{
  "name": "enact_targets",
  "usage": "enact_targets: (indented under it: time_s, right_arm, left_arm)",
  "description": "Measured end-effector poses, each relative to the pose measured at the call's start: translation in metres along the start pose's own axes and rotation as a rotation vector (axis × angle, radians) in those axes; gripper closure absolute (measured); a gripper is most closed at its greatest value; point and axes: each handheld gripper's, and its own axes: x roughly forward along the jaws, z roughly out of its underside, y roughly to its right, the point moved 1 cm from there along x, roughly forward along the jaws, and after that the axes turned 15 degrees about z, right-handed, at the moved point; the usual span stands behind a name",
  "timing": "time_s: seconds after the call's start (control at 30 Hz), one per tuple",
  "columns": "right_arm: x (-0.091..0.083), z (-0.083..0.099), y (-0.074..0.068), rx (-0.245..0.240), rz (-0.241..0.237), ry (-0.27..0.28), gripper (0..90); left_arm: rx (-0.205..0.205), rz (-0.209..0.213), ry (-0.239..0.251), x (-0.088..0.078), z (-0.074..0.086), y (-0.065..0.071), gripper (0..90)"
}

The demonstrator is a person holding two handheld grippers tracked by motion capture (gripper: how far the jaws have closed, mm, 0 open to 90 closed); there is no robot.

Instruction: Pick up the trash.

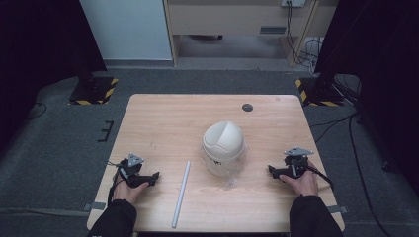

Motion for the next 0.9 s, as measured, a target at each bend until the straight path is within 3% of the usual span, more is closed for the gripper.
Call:
enact_targets:
  time_s: [0.17, 0.2, 0.3, 0.4, 0.63, 0.73, 0.77, 0.9]
  right_arm:
    - [0.000, 0.000, 0.000, -0.001, 0.002, -0.001, 0.6]
    - [-0.001, 0.000, 0.000, 0.002, 0.003, -0.001, 0.6]
    - [-0.001, 0.001, 0.000, 0.002, 0.003, -0.001, 0.6]
    - [-0.001, 0.001, 0.000, 0.000, 0.003, -0.002, 0.6]
    - [-0.001, 0.001, 0.000, 0.000, 0.003, -0.002, 0.6]
    - [-0.001, 0.001, 0.000, 0.000, 0.003, -0.002, 0.6]
    - [-0.001, 0.001, 0.000, 0.001, 0.003, -0.002, 0.6]
    - [-0.001, 0.001, 0.000, 0.000, 0.003, -0.002, 0.6]
  left_arm:
    - [0.026, -0.018, 0.046, -0.007, -0.007, 0.003, 13.9]
    - [0.033, -0.015, 0.091, -0.011, -0.010, 0.005, 13.9]
    - [0.039, -0.007, 0.126, -0.015, -0.014, 0.009, 14.0]
    - [0.063, 0.015, 0.198, -0.023, -0.022, 0.017, 13.9]
    - [0.102, 0.023, 0.255, -0.034, -0.029, 0.026, 15.2]
    - [0.114, 0.029, 0.308, -0.043, -0.034, 0.030, 15.2]
    - [0.130, 0.027, 0.347, -0.048, -0.038, 0.033, 15.1]
    - [0.152, 0.026, 0.398, -0.057, -0.045, 0.036, 14.6]
